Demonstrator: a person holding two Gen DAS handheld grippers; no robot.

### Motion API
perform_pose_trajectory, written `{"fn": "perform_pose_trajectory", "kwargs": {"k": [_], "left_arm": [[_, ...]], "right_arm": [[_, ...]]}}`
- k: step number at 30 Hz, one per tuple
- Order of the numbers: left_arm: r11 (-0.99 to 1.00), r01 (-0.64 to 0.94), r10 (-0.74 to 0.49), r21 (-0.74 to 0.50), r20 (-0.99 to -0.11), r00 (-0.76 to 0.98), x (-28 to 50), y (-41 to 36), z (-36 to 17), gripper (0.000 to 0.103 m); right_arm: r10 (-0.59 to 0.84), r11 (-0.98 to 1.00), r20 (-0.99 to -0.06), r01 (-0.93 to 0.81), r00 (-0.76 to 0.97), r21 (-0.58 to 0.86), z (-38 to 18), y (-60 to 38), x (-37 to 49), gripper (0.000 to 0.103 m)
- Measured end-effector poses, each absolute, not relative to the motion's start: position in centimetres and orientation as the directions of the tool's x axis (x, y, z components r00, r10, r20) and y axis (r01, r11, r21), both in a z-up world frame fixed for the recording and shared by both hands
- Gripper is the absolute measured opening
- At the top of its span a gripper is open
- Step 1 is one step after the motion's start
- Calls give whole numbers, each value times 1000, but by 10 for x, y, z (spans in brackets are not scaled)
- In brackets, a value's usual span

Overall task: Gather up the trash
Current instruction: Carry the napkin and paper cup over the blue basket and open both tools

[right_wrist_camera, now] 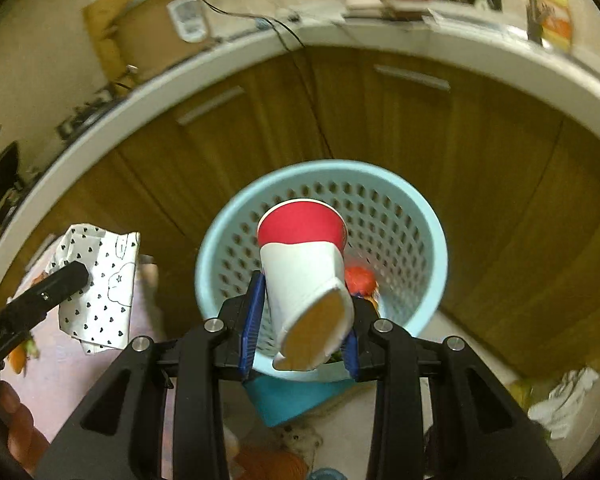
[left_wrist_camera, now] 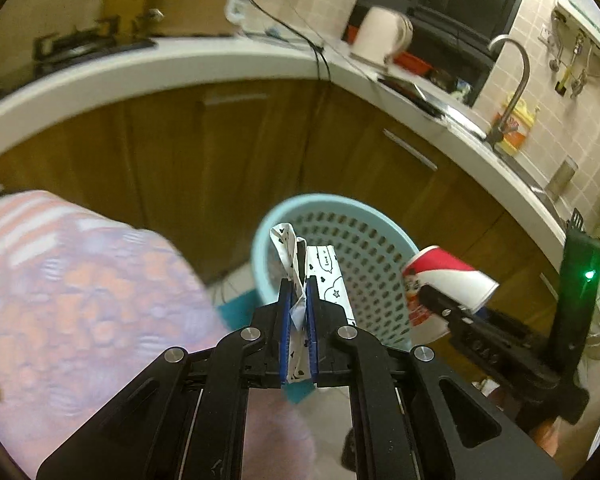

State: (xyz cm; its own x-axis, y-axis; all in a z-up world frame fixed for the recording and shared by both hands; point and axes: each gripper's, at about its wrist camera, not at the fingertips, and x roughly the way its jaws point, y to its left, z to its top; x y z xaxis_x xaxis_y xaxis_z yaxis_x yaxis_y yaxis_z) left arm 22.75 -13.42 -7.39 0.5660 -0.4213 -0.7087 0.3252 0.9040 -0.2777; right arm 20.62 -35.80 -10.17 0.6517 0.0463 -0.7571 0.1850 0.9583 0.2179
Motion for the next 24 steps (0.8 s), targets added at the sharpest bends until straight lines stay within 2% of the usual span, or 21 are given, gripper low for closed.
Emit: {"fn": "perform_pose_trajectory", "kwargs": {"k": [9,11,15,16,17,18,24], "left_arm": [[902,336,-413,-272,-771,485,257,-183,-127,8],[904,335,-407,-266,-776,482,259,-188,-131,13],[902,346,-407,-259,-778,479,259,-193,-135,35],[897,353,-417,-266,-776,474,258,-192,-135,45],[895,353,-422,-272,-773,474,256,-190,-134,50],[897,347,-420,-272,-767,484,254,-186,-132,54],[898,339,-426,-282,-750,506,244,-173,-120,54]], "right_arm": [[31,931,-793,272,609,245,-146,-392,227,33],[5,933,-803,287,596,219,-149,-395,229,33],[3,937,-809,280,588,207,-154,-398,231,33],[2,940,-808,275,589,202,-153,-397,231,37],[0,941,-804,271,595,201,-152,-397,231,44],[-6,943,-799,269,601,196,-150,-397,230,47],[-2,943,-776,260,631,208,-136,-397,221,49]]}}
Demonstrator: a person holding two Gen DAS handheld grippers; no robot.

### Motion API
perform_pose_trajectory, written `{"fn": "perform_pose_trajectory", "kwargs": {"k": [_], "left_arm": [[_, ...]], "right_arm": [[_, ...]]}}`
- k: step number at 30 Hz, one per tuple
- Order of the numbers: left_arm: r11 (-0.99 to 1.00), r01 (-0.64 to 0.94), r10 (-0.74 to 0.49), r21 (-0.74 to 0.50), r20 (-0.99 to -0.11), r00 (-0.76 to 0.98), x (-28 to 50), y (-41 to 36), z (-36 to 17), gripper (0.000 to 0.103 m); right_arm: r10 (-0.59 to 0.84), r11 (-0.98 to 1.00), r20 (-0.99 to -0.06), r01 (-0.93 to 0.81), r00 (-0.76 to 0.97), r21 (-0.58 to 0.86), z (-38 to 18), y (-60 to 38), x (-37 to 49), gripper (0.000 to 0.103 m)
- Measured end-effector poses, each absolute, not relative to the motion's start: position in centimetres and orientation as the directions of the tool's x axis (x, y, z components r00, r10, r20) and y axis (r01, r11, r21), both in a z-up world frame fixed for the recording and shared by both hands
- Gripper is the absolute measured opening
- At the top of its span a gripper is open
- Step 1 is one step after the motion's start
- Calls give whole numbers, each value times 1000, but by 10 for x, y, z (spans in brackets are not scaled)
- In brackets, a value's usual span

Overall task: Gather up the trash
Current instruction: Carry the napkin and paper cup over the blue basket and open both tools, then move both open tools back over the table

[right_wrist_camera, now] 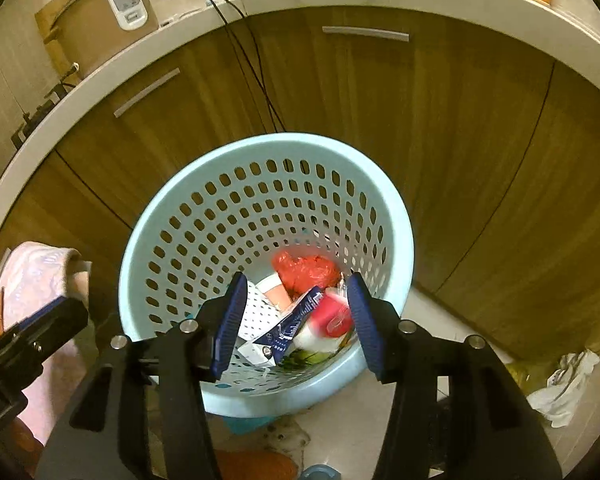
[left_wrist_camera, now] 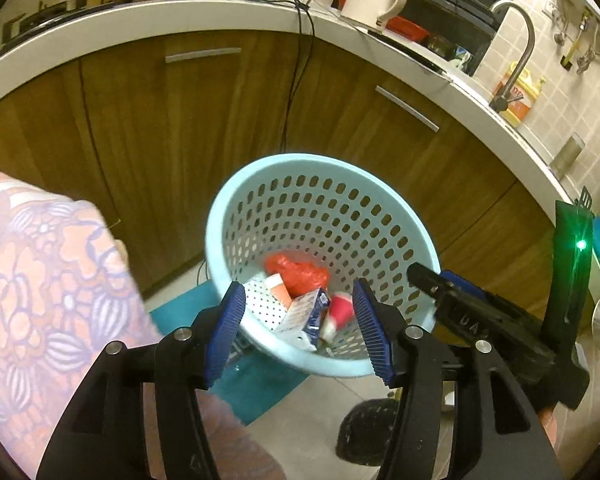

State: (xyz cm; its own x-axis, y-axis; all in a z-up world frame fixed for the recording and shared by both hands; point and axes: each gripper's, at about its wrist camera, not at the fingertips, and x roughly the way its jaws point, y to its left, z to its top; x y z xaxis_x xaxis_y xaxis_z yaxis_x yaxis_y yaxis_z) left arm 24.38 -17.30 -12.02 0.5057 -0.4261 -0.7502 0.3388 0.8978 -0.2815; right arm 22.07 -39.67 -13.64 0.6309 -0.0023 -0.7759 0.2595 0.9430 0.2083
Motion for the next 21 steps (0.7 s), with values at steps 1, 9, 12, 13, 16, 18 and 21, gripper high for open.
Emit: {"fn": "perform_pose_trajectory", "kwargs": {"k": [1,9,12,13,16,18,21], "left_arm": [[899,337,-425,-281,-748,511,240,-169,-119,54],[894,321,-446,-313,-695,563,212,-126,-93,52],[899,310,-437,-308,-661,610,196,-103,-74,52],[901,305,-434,-308,-651,623,192,-95,-69,52],[907,283,-420,-312,-615,667,178,-64,-50,52],[915,260,-400,-309,-593,699,166,-39,-39,52],[930,215,-355,-299,-570,741,153,-6,-27,52]], "right_arm": [[0,944,-771,254,637,211,-133,-395,220,49],[60,967,-704,134,708,218,-93,-349,205,49],[96,977,-675,61,731,205,-76,-318,198,48],[113,979,-666,31,738,200,-69,-305,196,48],[160,982,-641,-54,750,182,-53,-268,189,48],[189,980,-630,-102,753,173,-45,-245,185,48],[242,970,-617,-181,749,160,-34,-207,178,48]]}}
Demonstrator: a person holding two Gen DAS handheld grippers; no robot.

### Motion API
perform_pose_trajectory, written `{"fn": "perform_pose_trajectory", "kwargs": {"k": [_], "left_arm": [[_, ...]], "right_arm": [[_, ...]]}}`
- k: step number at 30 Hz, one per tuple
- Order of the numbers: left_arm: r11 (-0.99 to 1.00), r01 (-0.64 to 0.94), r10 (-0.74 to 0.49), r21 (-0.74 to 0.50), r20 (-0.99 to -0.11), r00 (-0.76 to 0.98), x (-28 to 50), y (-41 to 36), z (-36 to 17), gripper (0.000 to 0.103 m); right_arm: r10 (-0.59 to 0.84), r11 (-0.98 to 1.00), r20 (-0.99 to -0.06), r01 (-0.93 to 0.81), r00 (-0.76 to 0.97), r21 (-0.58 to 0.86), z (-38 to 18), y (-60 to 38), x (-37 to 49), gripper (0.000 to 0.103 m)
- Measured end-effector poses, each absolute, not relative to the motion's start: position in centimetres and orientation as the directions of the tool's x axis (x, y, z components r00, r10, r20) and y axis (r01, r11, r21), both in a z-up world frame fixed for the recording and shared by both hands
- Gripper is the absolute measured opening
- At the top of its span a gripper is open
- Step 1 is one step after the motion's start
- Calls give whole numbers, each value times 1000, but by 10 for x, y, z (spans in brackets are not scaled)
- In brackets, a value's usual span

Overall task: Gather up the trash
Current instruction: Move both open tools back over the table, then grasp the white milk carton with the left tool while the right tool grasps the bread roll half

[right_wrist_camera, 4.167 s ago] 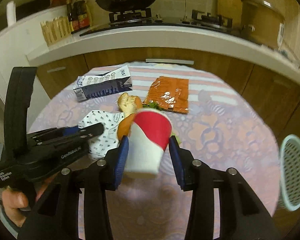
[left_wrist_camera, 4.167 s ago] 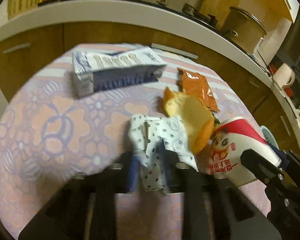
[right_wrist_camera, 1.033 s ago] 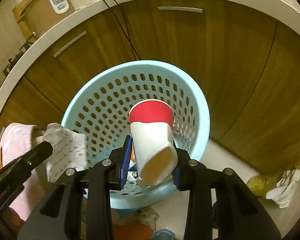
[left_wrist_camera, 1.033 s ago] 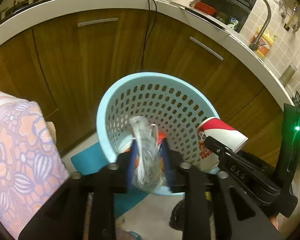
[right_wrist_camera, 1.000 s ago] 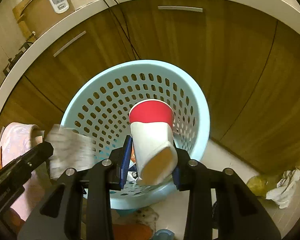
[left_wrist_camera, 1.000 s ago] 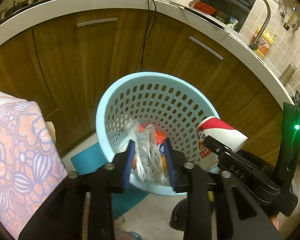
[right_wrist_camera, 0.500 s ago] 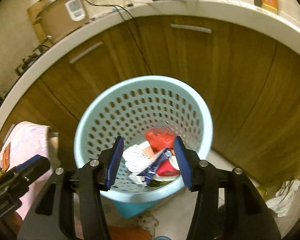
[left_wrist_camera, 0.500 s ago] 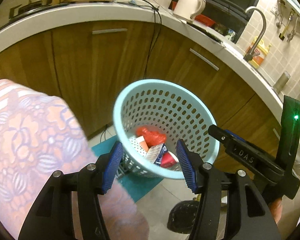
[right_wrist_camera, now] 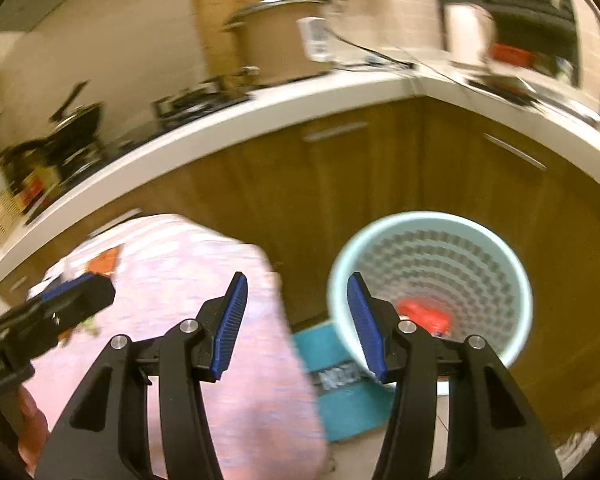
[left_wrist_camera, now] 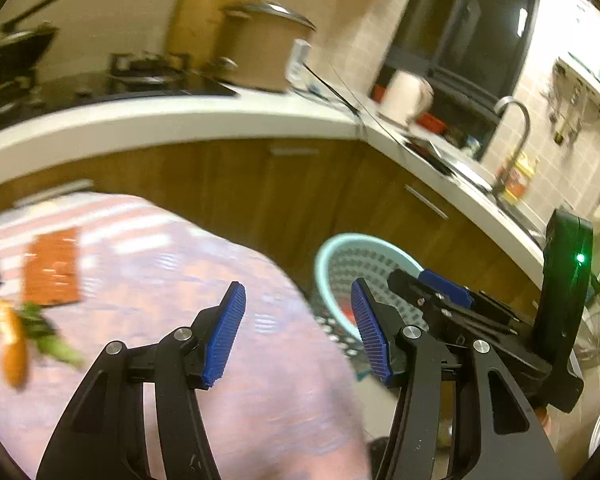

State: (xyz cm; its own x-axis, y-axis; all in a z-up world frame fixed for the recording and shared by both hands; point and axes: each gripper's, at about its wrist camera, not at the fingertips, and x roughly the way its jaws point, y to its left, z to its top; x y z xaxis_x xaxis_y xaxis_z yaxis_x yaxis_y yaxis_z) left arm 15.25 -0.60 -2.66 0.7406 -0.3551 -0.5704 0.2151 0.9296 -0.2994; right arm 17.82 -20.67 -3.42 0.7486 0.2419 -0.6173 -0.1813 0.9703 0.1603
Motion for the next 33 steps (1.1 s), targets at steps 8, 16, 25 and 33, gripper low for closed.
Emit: {"fn": "perform_pose_trajectory", "kwargs": {"k": [8,16,25,33], "left_arm": [[950,36,-204,-310,-531,822,109,101,-8,53],[941,-182,-9,-287,-556,831,81,200,-11,61],[900,-377,132,-218,-688,714,84,286,-65,64],[874,-382,63,-301,-709,702,99,319,-90,64]], "right_arm": [[376,918,-606,-371,701,141,-23,-113,161,41],[474,842,-651,-522,593,138,-36,-21,146,36],[501,741,-767,-656,401,141,-84,72,129,37],[419,765,-842,-632,340,125,-125,115,150,37]]}}
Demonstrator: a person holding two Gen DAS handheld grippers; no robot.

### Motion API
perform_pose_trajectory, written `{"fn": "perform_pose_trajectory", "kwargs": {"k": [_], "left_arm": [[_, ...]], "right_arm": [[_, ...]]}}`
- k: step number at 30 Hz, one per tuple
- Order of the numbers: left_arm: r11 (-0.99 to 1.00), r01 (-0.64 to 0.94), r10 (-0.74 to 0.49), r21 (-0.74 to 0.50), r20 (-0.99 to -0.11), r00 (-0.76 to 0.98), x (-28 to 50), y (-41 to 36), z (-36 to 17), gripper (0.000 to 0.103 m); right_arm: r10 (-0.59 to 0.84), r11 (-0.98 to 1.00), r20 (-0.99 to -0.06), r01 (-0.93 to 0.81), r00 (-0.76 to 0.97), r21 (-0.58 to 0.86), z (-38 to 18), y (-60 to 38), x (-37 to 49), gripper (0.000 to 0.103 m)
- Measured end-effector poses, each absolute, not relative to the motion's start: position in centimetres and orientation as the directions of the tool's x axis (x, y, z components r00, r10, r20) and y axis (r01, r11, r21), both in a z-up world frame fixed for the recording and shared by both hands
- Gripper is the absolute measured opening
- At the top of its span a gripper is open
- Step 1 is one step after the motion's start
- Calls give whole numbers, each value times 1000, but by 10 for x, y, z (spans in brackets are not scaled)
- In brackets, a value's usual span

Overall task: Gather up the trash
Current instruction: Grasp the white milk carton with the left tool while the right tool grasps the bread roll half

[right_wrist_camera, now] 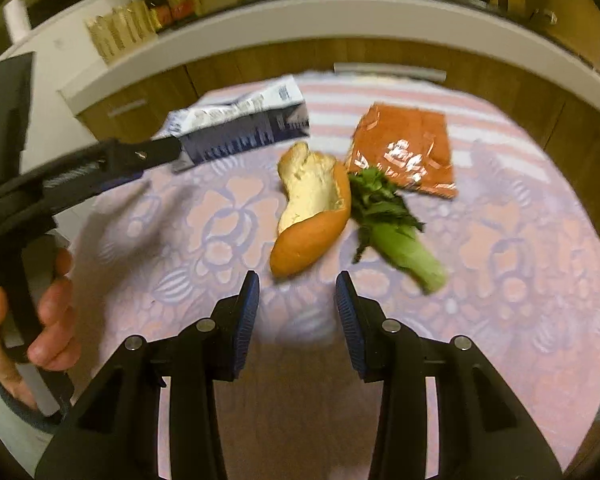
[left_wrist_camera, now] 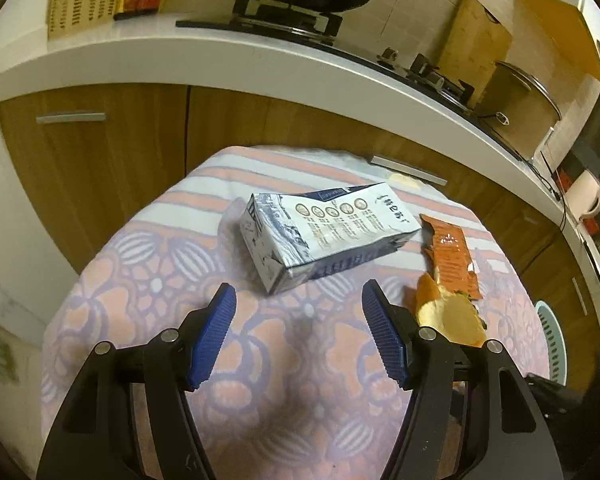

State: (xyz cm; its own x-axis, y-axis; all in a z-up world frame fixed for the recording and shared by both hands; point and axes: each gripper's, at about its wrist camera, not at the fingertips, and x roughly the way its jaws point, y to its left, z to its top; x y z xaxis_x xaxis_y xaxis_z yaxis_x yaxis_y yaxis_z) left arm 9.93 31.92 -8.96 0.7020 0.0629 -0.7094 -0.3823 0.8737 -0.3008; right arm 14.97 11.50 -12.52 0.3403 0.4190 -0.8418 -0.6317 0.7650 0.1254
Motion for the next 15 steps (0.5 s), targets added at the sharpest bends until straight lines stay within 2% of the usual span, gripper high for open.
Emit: {"fn": "perform_pose_trajectory", "kwargs": {"k": [1,2,7,8,11,15], "left_arm": [[875,-382,61,-299,-714,697,103,322,-91,64],[877,-377,56,-297,-717,695,105,323,-92,64],[883,-358,29,-302,-729,684,117,324,-98,63],[882,-350,13,-315,-727,686,118,324,-99,62],[881,-308,-51,-359,-719,693,121,318,-102,61],[886,-213,-151,-412,-691,706,121,298,-101,58]], "right_arm": [[416,769,-836,-630,359,112,-125,119,152,38],[406,772,-836,-628,370,97,-125,124,155,43],[356,806,-829,-590,432,38,-126,137,166,44],[353,806,-826,-591,440,30,-126,136,167,34],[360,810,-811,-586,461,26,-122,127,170,25],[366,830,-799,-556,477,48,-115,105,179,20]]}}
